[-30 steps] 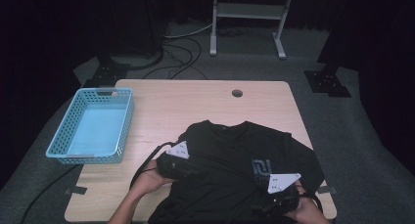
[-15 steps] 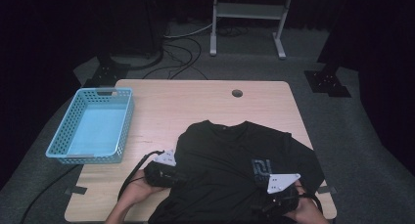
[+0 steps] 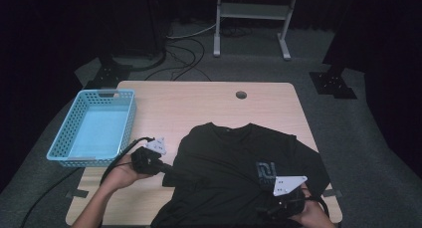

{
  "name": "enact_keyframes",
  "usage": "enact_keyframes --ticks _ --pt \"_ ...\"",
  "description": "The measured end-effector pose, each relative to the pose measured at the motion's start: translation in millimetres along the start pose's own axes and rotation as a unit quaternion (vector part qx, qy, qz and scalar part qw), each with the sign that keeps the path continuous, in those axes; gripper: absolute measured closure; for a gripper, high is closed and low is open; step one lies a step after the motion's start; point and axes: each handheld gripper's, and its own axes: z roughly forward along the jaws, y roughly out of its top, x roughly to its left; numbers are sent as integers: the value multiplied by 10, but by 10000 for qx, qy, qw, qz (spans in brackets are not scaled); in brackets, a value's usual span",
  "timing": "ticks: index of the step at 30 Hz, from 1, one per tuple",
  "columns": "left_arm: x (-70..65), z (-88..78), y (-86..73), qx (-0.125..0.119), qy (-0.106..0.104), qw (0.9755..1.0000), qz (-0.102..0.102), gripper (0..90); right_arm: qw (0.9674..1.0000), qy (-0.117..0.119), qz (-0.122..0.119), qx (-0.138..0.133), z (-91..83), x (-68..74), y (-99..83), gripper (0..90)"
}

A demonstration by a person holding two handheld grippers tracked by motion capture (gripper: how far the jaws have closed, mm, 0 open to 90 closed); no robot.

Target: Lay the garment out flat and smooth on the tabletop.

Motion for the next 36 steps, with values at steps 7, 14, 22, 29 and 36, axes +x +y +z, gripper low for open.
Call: enact_keyframes --ticks 7,14,22,29,36 --pt "113 -193 -142 56 172 9997 -159 900 10000 -24 33 -1 -8 0 -8 234" --pt "56 -113 -161 283 264 9992 -31 900 10000 -36 28 18 -8 4 -5 233" --pt "114 -242 -211 210 773 9966 -214 875 10000 -54 28 23 -6 8 -1 231" --pt "-84 -9 70 -286 227 9992 189 746 9999 -61 45 71 -2 14 12 227" --pt "-293 413 413 -491 -516 9953 655 721 9999 -74 59 72 -1 18 13 225"
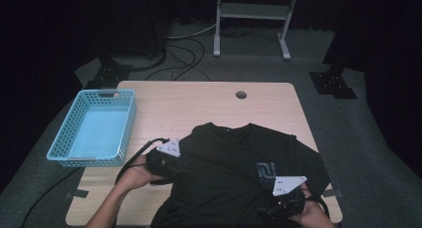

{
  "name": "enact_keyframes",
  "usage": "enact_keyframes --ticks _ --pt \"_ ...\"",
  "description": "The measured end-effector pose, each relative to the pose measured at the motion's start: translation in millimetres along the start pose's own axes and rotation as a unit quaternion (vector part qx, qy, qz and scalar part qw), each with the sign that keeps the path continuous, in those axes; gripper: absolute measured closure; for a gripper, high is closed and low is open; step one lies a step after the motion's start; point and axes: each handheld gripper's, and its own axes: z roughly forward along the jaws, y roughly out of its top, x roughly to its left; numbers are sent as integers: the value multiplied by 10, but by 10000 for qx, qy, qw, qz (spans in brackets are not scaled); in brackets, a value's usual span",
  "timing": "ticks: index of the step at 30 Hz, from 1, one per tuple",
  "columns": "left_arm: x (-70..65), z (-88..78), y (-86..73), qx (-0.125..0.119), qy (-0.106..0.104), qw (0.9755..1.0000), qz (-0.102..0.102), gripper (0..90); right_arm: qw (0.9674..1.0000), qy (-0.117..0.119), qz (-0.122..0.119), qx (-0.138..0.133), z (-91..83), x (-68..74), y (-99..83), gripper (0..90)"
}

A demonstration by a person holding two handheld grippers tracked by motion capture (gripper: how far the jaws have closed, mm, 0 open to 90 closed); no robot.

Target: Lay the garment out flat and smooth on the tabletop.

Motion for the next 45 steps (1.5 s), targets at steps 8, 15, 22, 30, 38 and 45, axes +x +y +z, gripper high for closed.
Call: enact_keyframes --ticks 8,15,22,30,38,45 --pt "-154 389 -8 411 -298 9987 3 714 10000 -6 3 -24 -1 1 -8 225" --pt "-277 180 -343 369 89 9983 -437 664 10000 17 -27 -53 -12 -4 -26 226" --pt "-457 -156 -715 444 694 9933 -812 624 10000 9 -5 -74 -51 0 -71 226" --pt "-666 -338 -781 -67 705 9928 -968 527 10000 -16 7 -5 -51 7 -54 225" --pt "-621 127 -327 -6 519 9979 -394 412 10000 -44 40 3 -47 16 -50 221" --pt "-362 430 -98 339 500 9967 -546 289 10000 -46 43 -13 -48 16 -55 222"
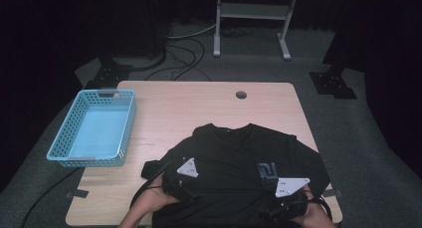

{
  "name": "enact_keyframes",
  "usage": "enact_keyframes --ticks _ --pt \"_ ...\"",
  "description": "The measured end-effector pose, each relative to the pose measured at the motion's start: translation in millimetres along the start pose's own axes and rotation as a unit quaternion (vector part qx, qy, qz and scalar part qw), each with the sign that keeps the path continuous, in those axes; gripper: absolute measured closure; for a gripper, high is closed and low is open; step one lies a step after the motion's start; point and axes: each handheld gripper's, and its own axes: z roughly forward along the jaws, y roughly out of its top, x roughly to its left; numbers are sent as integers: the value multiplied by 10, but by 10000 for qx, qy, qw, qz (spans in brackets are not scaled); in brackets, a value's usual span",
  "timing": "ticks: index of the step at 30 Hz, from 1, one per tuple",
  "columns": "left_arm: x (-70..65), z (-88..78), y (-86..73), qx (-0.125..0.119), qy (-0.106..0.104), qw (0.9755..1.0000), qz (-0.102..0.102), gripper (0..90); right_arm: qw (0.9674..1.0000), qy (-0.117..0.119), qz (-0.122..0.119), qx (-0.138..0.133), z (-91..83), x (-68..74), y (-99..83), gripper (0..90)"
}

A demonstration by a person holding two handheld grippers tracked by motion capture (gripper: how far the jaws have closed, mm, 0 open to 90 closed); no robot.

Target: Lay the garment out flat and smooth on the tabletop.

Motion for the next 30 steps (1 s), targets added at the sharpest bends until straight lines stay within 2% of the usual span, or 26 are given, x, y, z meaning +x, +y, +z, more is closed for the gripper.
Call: enact_keyframes --ticks 1,2,3,5,6,7,8,11,12,13,14,17,20,23,24,30 --pt "13 -4 -29 27 37 10000 -63 271 10000 -1 0 -5 0 0 -1 222" --pt "16 -69 -124 39 220 9995 -208 213 10000 -7 3 -27 0 0 -7 222" --pt "16 -69 -124 39 220 9995 -208 196 10000 -7 3 -27 0 0 -7 222" --pt "15 -172 -256 33 331 9987 -375 195 10000 -3 4 -73 -1 -2 -17 223" --pt "6 -287 -407 15 471 9975 -529 184 10000 2 4 -85 -2 -4 -21 224" --pt "6 -287 -407 15 471 9975 -529 184 10000 2 4 -85 -2 -4 -21 224" --pt "-2 -349 -486 -23 525 9970 -572 184 10000 0 5 -85 -2 -3 -21 224" --pt "-30 -540 -686 -118 705 9945 -764 184 9999 -9 6 -105 0 0 -25 222" --pt "-33 -656 -772 -75 873 9923 -874 171 9999 -15 15 -112 -1 1 -28 223" --pt "-33 -656 -772 -75 873 9923 -874 164 9999 -15 15 -112 -1 1 -28 223" --pt "-39 -743 -824 -149 953 9907 -962 164 9999 -14 1 -113 0 -2 -27 222" --pt "-56 -798 -816 -270 906 9909 -959 164 9999 -16 9 -105 4 -2 -21 220" --pt "-90 -786 -715 -405 817 9926 -796 164 10000 -17 8 -45 8 -3 -4 218" --pt "-84 -681 -598 -355 797 9942 -632 162 10000 -37 8 -32 13 -2 5 215" --pt "-62 -590 -541 -350 739 9947 -624 150 10000 -43 42 -5 16 4 13 213" --pt "22 -406 -462 -272 680 9956 -586 138 9998 -26 100 160 22 16 60 185"
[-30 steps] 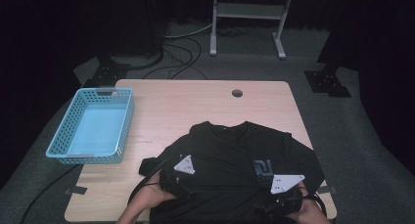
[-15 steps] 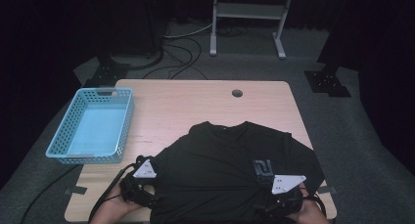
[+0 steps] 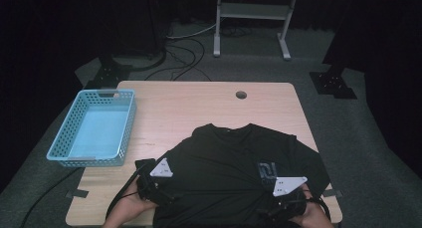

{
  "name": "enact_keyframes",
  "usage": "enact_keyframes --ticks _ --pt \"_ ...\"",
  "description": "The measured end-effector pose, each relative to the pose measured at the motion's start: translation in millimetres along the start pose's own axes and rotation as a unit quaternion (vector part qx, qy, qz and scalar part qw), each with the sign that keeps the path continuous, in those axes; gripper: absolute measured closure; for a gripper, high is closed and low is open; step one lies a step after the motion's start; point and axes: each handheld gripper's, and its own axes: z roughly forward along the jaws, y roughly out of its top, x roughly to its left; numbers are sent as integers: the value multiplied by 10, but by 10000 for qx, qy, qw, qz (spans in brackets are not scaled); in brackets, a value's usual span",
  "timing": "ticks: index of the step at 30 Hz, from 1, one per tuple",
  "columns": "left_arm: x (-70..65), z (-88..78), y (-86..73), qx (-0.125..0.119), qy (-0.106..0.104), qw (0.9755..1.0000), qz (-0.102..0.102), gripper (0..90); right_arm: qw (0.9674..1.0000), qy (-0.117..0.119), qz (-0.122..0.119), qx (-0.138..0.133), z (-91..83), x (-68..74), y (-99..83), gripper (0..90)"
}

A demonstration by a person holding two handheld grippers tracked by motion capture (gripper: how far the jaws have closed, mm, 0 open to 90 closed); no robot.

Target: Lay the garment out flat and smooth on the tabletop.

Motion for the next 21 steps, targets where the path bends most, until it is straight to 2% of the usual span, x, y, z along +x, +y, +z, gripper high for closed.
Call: enact_keyframes --ticks 1,2,3,5,6,7,8,9,12,14,16,21 --pt "8 20 12 6 47 10000 42 138 10000 -42 -3 33 -9 -4 9 185" --pt "16 36 24 -21 61 10000 65 138 9999 -141 70 -67 -68 -36 14 184" --pt "28 48 37 -48 57 9999 91 138 9999 -141 70 -67 -68 -36 14 184" --pt "52 64 62 -71 210 9996 187 137 9992 -277 248 -175 -149 -117 8 175" --pt "70 67 72 -47 297 9993 224 128 9985 -417 321 -168 -185 -168 2 174" --pt "95 69 74 -57 363 9991 206 111 9975 -555 413 -146 -217 -223 -10 165" --pt "152 58 60 -13 534 9985 122 110 9948 -732 700 -91 -258 -342 -56 161" --pt "152 58 60 -13 534 9985 122 110 9948 -732 700 -91 -258 -342 -56 161" --pt "223 42 -2 -7 523 9986 -64 110 9917 -895 917 68 -258 -444 -145 142" --pt "250 45 -58 47 548 9984 -153 108 9905 -949 980 177 -234 -463 -194 138" --pt "271 54 -122 79 526 9983 -221 100 9906 -961 964 100 -221 -454 -224 129" --pt "300 -14 -216 50 623 9978 -234 97 9909 -962 935 49 -210 -415 -230 122"
